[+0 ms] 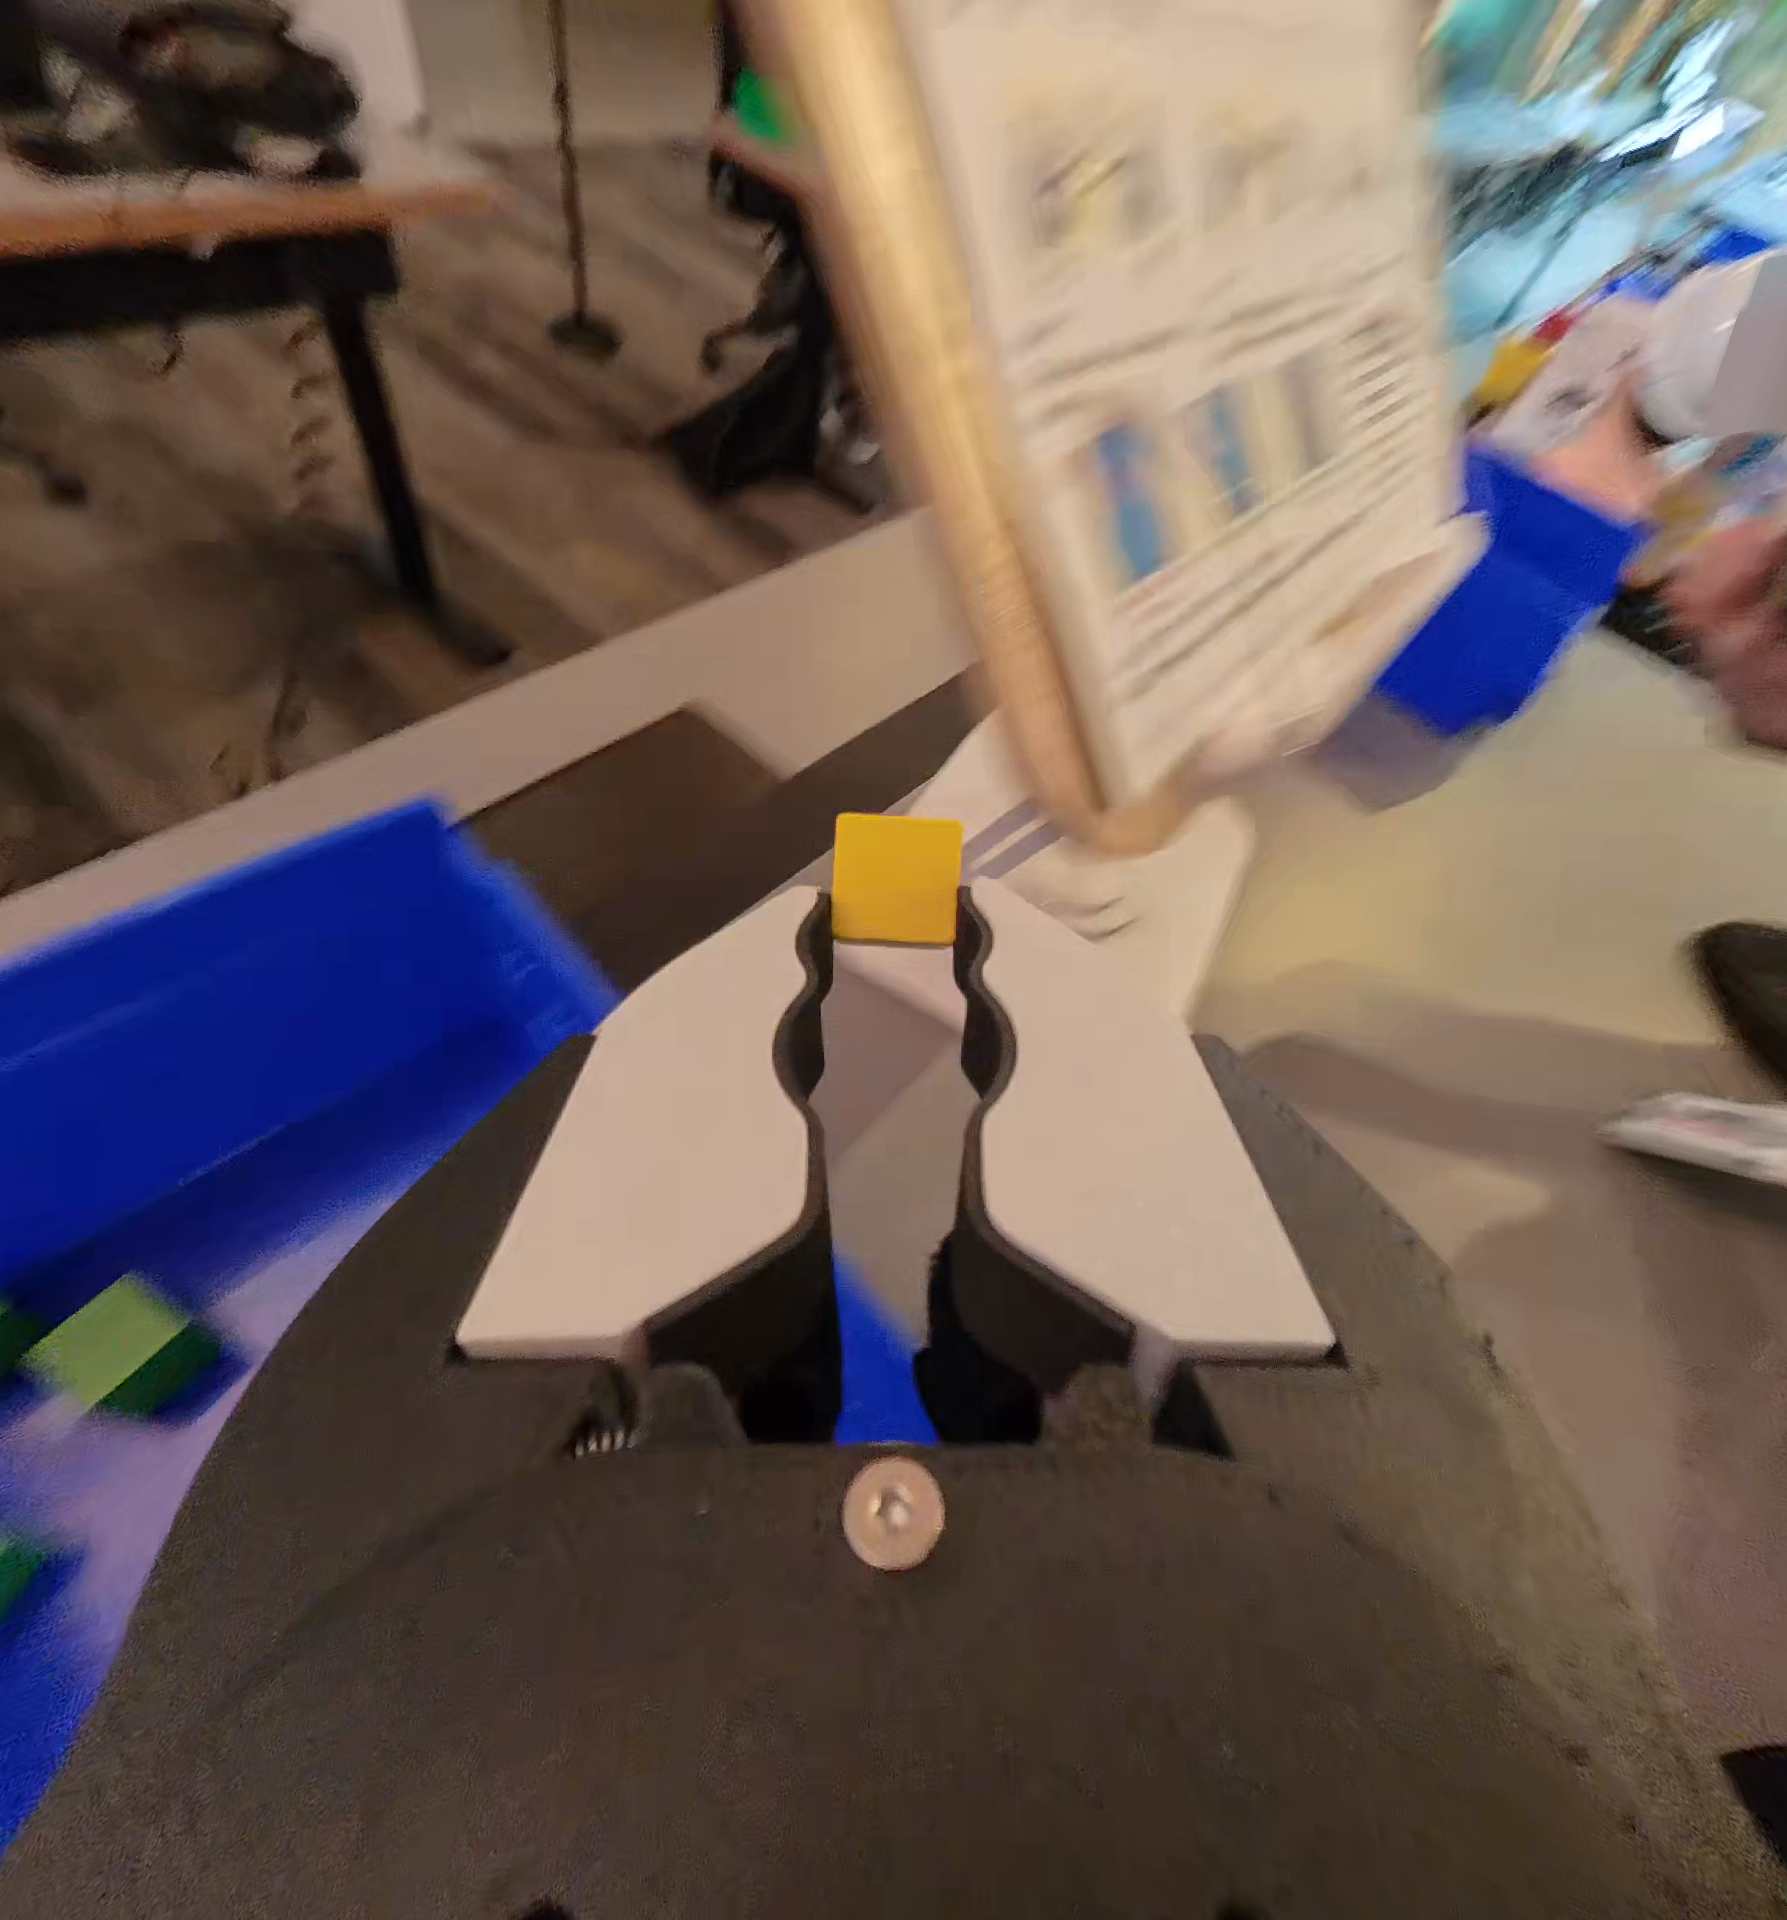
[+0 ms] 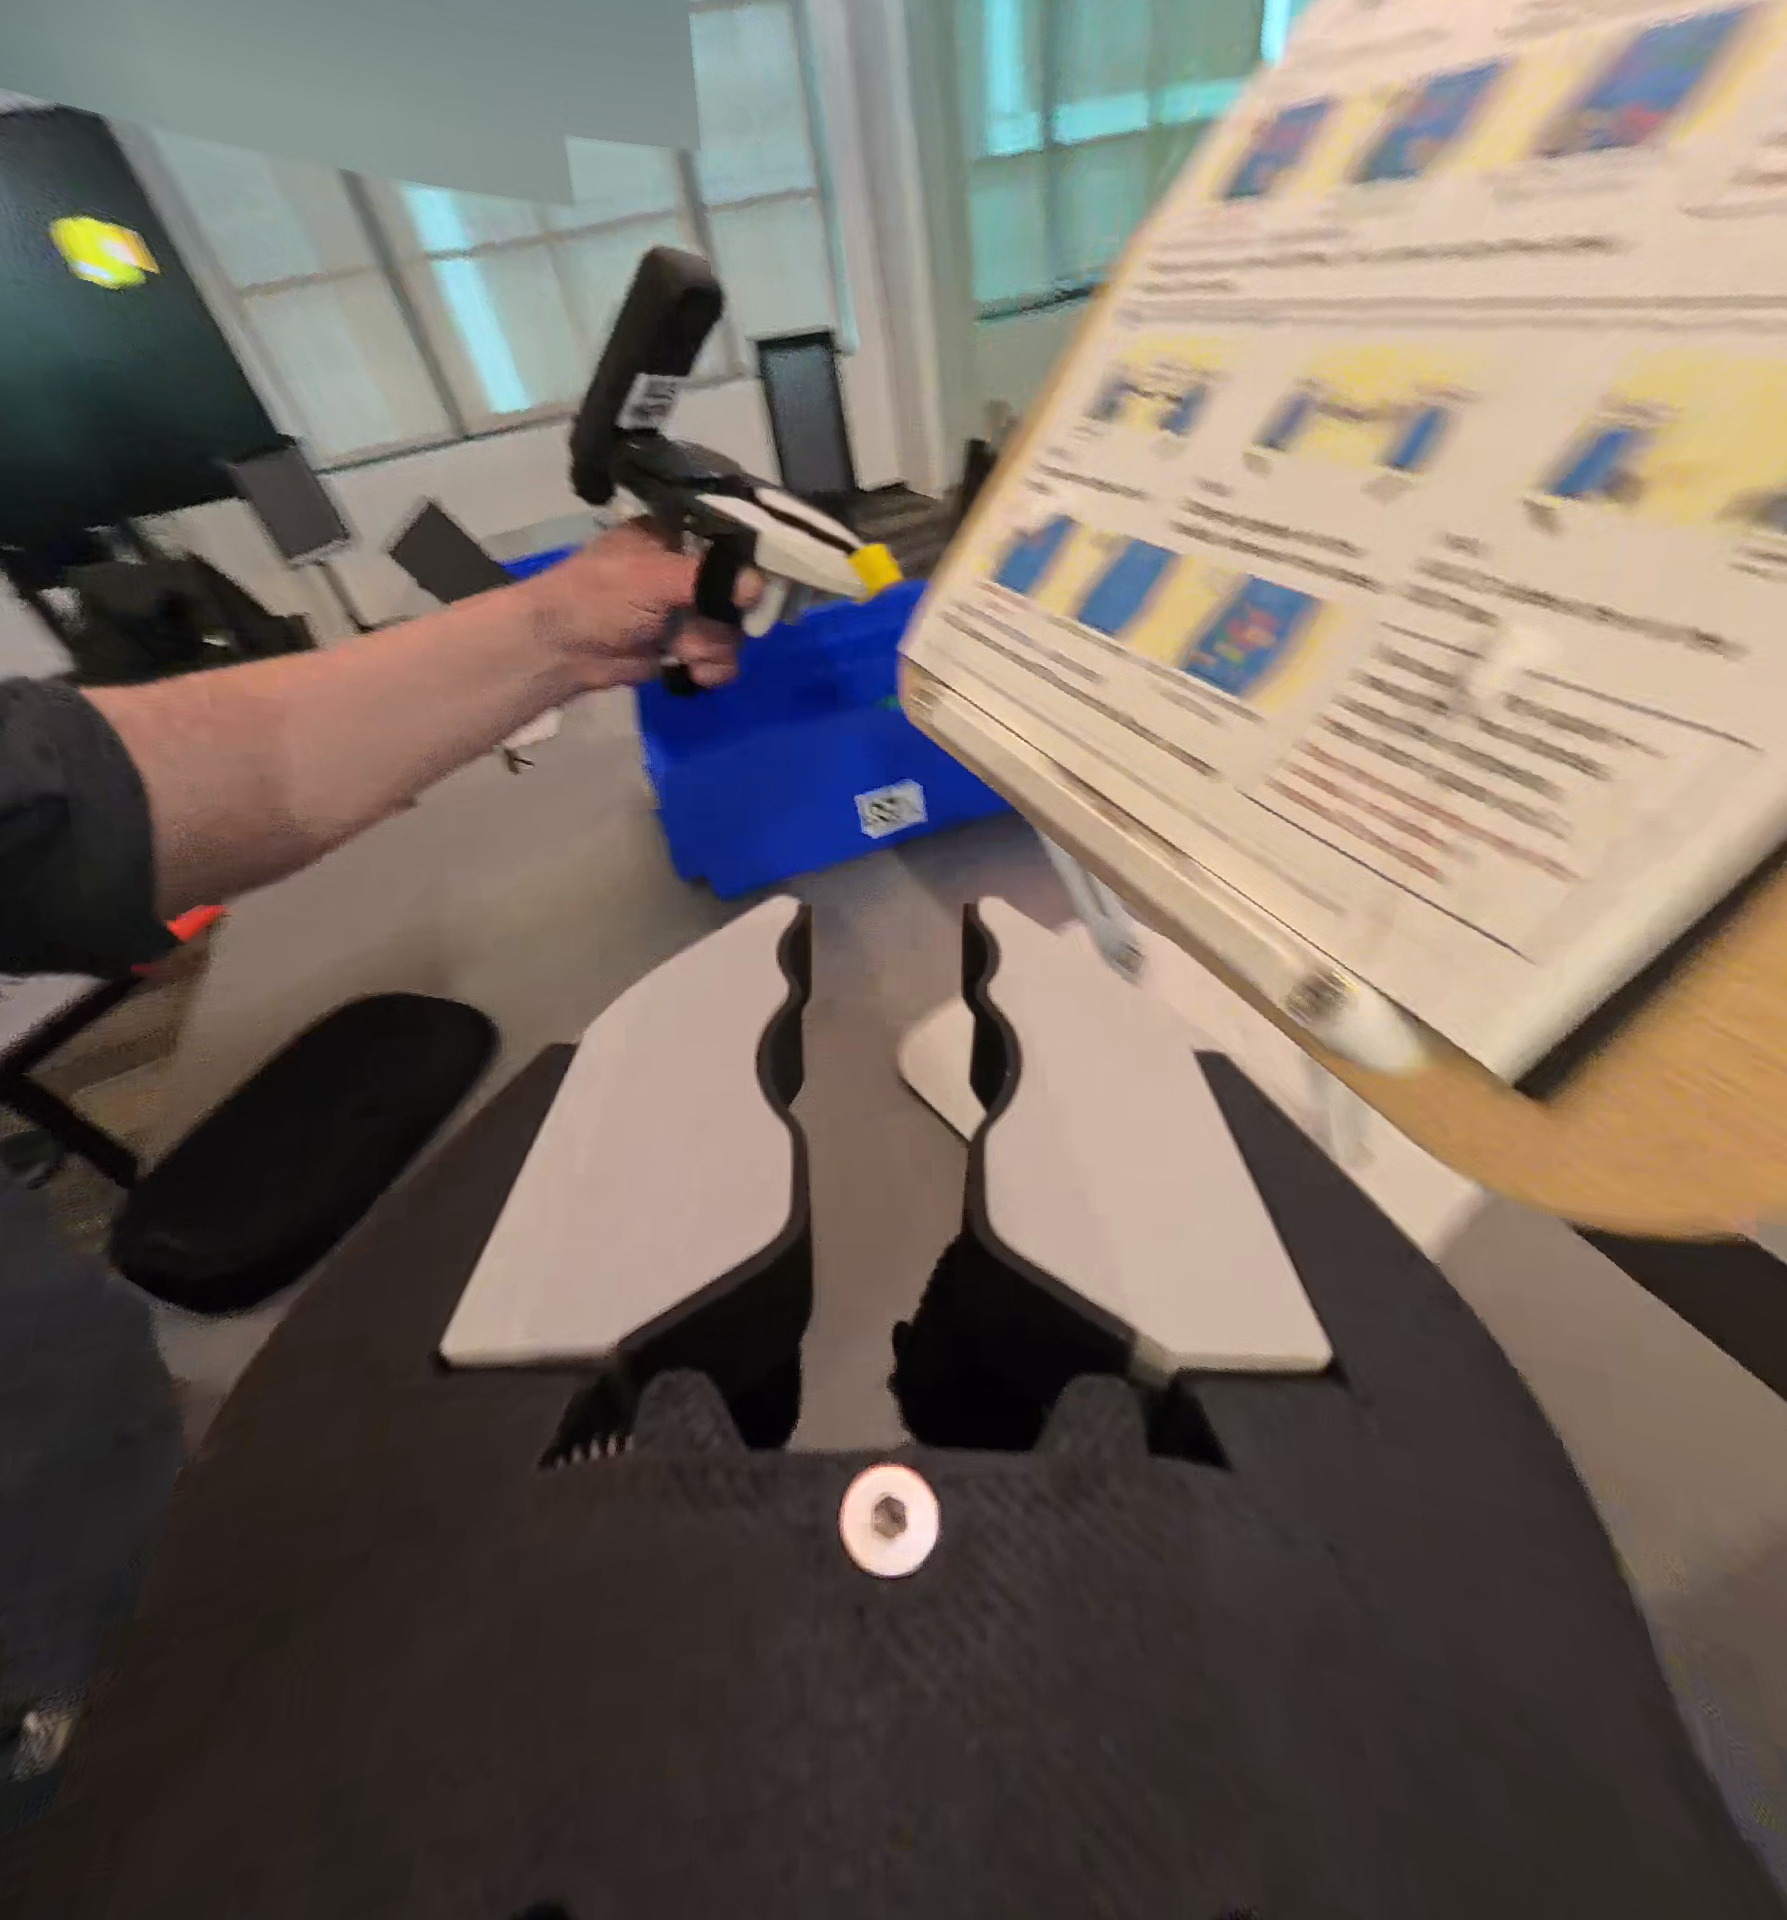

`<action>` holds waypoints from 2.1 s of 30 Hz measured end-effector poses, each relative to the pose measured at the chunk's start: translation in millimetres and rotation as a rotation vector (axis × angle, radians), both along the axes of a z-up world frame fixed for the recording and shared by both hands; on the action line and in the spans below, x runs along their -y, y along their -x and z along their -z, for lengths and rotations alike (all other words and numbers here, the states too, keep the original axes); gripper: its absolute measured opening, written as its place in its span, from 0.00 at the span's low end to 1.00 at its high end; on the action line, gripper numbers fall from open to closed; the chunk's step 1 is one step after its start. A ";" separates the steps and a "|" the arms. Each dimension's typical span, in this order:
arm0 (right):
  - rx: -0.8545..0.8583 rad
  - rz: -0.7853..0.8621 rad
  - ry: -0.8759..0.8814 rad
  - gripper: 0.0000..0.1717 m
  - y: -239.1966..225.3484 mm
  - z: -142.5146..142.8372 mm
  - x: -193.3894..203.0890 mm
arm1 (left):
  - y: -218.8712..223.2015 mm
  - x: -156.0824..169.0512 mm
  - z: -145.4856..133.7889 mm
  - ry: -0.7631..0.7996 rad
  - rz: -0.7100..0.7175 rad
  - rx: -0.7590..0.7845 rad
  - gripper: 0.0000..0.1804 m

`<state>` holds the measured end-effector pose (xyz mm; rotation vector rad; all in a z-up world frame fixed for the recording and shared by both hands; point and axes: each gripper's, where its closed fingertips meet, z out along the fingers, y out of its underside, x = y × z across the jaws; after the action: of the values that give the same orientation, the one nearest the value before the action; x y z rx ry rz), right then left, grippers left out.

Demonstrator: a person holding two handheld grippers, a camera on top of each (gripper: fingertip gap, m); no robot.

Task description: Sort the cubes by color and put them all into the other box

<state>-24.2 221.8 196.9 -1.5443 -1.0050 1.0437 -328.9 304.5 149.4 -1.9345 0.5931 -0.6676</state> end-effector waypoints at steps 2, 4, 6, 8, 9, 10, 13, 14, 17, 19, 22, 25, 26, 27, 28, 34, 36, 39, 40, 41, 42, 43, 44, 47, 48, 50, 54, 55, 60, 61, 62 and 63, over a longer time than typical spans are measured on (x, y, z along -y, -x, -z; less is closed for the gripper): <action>-0.055 -0.080 0.000 0.18 30.2 -11.2 12.1 | -38.2 25.0 -33.0 -0.065 0.075 0.079 0.12; -0.104 -0.128 -0.010 0.21 56.0 -23.0 19.0 | -76.6 48.2 -55.4 -0.112 0.150 0.128 0.12; -0.144 -0.154 -0.030 0.21 76.5 -34.0 21.6 | -112.7 68.9 -72.8 -0.153 0.220 0.185 0.12; -0.174 -0.163 -0.055 0.22 91.0 -42.5 20.9 | -145.1 86.6 -87.1 -0.178 0.290 0.289 0.12; -0.196 -0.174 -0.053 0.22 96.2 -46.7 21.3 | -158.6 93.0 -90.8 -0.184 0.318 0.325 0.12; -0.220 -0.191 -0.039 0.22 100.2 -50.6 22.4 | -169.8 97.3 -90.8 -0.184 0.336 0.332 0.12; -0.250 -0.216 -0.018 0.22 107.1 -53.6 23.8 | -194.8 107.5 -95.3 -0.182 0.400 0.401 0.12; -0.252 -0.223 -0.008 0.22 108.1 -52.5 23.8 | -200.7 108.9 -96.4 -0.178 0.410 0.424 0.12; -0.293 -0.262 0.036 0.20 104.0 -55.1 27.5 | -209.0 111.0 -96.7 -0.170 0.444 0.450 0.12; -0.322 -0.286 0.064 0.18 100.7 -56.4 30.7 | -215.0 112.9 -93.2 -0.165 0.474 0.429 0.12; -0.360 -0.303 0.116 0.16 96.4 -57.3 30.4 | -224.6 114.4 -91.5 -0.160 0.502 0.424 0.12; -0.373 -0.305 0.134 0.13 94.0 -55.8 30.4 | -229.7 114.5 -89.7 -0.148 0.522 0.434 0.12; -0.381 -0.303 0.135 0.13 92.8 -56.0 30.6 | -231.1 114.8 -89.8 -0.144 0.529 0.445 0.12; -0.380 -0.299 0.133 0.13 91.7 -55.4 30.5 | -232.3 114.9 -89.4 -0.142 0.532 0.449 0.12; -0.374 -0.297 0.136 0.13 90.5 -54.8 30.6 | -233.6 115.3 -89.2 -0.140 0.535 0.452 0.12; -0.407 -0.170 0.086 0.13 44.2 -66.7 10.9 | -226.7 111.6 -90.8 -0.166 0.508 0.428 0.00; -0.391 -0.028 0.069 0.13 -0.1 -62.8 -18.8 | -214.4 108.1 -90.4 -0.172 0.473 0.430 0.00; -0.266 0.253 0.036 0.13 -84.0 -33.4 -72.7 | -199.6 104.5 -84.6 -0.168 0.427 0.388 0.00; -0.202 0.344 0.030 0.13 -114.2 -18.7 -88.9 | -195.6 103.6 -83.8 -0.168 0.414 0.378 0.00; -0.169 0.419 0.044 0.13 -144.3 -7.0 -102.2 | -191.8 102.8 -84.2 -0.169 0.403 0.377 0.00; -0.142 0.497 0.060 0.13 -174.2 3.5 -114.2 | -188.7 101.8 -84.3 -0.168 0.394 0.377 0.00; -0.098 0.579 0.059 0.13 -203.1 15.4 -125.5 | -186.0 100.6 -83.7 -0.165 0.386 0.374 0.00; -0.046 0.650 0.069 0.13 -228.9 28.7 -135.3 | -184.1 99.5 -82.7 -0.160 0.380 0.371 0.00; 0.079 0.810 0.102 0.13 -288.9 62.3 -157.9 | -181.2 96.3 -81.1 -0.148 0.368 0.375 0.00; 0.126 0.867 0.131 0.13 -307.2 75.7 -164.9 | -180.8 95.2 -79.9 -0.144 0.365 0.373 0.00; 0.136 0.939 0.172 0.17 -331.8 89.7 -172.3 | -180.1 93.3 -76.0 -0.133 0.357 0.364 0.00; 0.096 1.011 0.175 0.20 -351.8 89.4 -167.2 | -171.1 88.7 -63.9 -0.110 0.316 0.333 0.00; 0.070 1.014 0.170 0.19 -352.1 85.2 -163.5 | -167.0 87.5 -60.9 -0.103 0.303 0.331 0.00; 0.006 0.939 0.134 0.15 -328.0 60.6 -138.6 | -136.6 76.7 -41.1 -0.075 0.195 0.266 0.02; -0.012 0.908 0.120 0.14 -319.1 53.4 -132.7 | -125.9 72.0 -35.3 -0.067 0.156 0.239 0.03; -0.039 0.861 0.109 0.12 -306.7 45.5 -126.1 | -113.7 66.5 -29.4 -0.059 0.113 0.208 0.06; -0.058 0.816 0.101 0.12 -293.3 38.5 -119.5 | -99.7 60.2 -23.4 -0.057 0.066 0.168 0.08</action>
<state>269.1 341.3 158.5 -1.7589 -0.2140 0.5513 -229.2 244.3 172.8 -1.7914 0.5667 -0.8374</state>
